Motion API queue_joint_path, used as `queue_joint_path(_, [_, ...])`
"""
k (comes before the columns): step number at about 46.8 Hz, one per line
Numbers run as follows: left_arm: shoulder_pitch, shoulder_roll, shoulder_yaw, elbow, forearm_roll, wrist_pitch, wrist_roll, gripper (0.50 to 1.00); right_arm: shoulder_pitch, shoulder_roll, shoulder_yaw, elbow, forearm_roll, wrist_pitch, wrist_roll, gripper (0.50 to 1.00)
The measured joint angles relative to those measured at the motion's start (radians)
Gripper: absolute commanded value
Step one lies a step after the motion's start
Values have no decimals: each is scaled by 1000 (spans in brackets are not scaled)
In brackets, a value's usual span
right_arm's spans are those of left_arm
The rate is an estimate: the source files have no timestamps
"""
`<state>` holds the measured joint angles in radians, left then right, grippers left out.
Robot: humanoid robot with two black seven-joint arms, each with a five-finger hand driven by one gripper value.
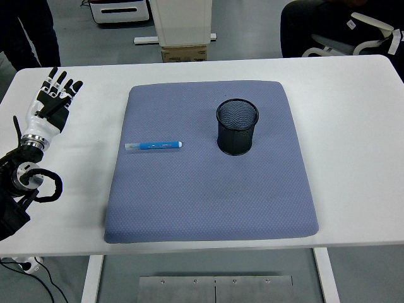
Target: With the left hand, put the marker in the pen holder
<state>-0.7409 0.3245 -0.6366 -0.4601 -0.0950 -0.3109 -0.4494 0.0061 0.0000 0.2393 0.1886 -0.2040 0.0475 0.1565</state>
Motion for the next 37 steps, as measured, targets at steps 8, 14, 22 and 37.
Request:
queue_joint_path(8, [1, 0, 0, 0, 0, 2, 0, 1000, 0, 0, 0, 0, 0, 0, 0, 1000])
queue_joint_path(14, [4, -2, 0, 0, 7, 2, -4, 1000, 0, 0, 0, 0, 0, 0, 0, 1000])
queue_joint_path(22, [6, -2, 0, 1, -3, 4, -8, 1000, 0, 0, 0, 0, 0, 0, 0, 1000])
queue_joint_path(37, [10, -13, 1, 0, 12, -5, -8, 1000, 0, 0, 0, 0, 0, 0, 0, 1000])
